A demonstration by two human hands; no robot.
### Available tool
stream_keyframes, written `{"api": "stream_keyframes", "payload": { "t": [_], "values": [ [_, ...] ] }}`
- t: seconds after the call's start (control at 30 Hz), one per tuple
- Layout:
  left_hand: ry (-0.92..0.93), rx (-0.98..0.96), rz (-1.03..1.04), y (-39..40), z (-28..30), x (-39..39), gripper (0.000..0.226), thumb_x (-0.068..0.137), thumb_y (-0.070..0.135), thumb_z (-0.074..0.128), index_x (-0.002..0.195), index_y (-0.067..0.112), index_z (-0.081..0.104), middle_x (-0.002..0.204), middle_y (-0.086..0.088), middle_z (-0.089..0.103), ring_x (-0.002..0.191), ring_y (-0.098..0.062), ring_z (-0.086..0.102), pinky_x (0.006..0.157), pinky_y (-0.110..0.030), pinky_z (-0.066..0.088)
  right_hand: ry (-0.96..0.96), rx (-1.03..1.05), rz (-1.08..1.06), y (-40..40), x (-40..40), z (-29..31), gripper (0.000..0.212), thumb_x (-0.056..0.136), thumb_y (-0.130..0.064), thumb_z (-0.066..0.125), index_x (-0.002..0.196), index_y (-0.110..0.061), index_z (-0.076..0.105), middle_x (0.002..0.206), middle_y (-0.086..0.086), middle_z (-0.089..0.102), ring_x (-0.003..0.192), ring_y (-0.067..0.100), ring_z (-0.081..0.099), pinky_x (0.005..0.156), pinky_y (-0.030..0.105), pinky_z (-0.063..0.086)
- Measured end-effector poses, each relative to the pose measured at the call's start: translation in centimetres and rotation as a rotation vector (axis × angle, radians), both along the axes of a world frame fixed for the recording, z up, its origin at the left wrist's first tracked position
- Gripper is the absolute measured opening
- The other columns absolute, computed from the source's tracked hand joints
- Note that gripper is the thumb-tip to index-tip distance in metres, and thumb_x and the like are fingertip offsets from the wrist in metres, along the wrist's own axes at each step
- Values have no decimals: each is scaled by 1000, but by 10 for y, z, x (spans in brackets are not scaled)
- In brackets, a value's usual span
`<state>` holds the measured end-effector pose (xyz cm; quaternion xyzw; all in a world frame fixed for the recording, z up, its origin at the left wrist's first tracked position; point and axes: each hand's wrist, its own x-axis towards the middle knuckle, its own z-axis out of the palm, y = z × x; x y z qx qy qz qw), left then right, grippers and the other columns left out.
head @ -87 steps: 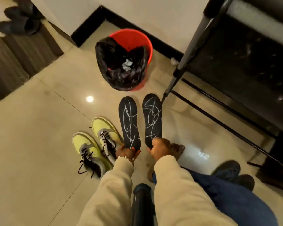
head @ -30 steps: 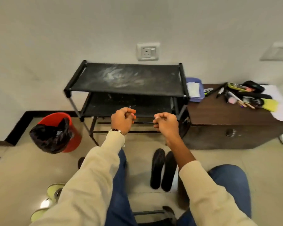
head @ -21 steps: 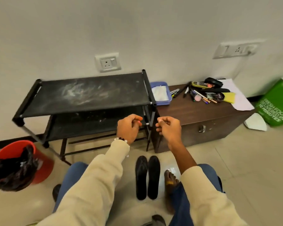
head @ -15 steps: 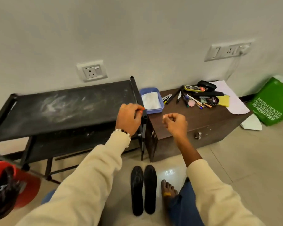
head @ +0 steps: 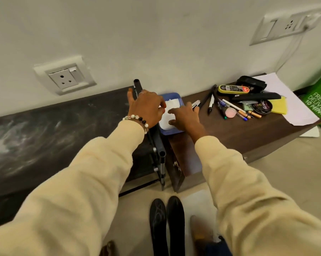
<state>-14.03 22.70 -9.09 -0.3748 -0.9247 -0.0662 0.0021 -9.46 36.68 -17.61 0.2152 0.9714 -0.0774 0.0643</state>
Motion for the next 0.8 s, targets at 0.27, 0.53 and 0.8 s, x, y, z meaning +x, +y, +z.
{"api": "stream_keyframes", "payload": {
  "t": [0.27,0.53,0.8],
  "values": [
    [-37,57,-11,-5,-8,-4,20,96,29,53,110,28,68,119,1,62,126,-21,44,115,-55,1,45,129,-59,-6,-12,-6,17,91,-19,58,107,-16,63,112,8,62,119,28,41,106,57,22],
    [-31,220,-6,-21,8,12,19,94,23,57,106,21,71,111,-3,66,116,-22,52,117,-46,10,192,-186,-183,-5,3,5,20,89,-18,57,102,-7,69,104,14,66,102,32,58,84,38,49],
    [-39,289,5,-27,7,14,18,94,22,59,104,16,72,105,-6,68,107,-22,56,111,-42,31,132,-71,-111,-8,4,-2,40,91,-28,59,126,-9,53,121,16,58,115,34,47,93,38,43]
  ]
}}
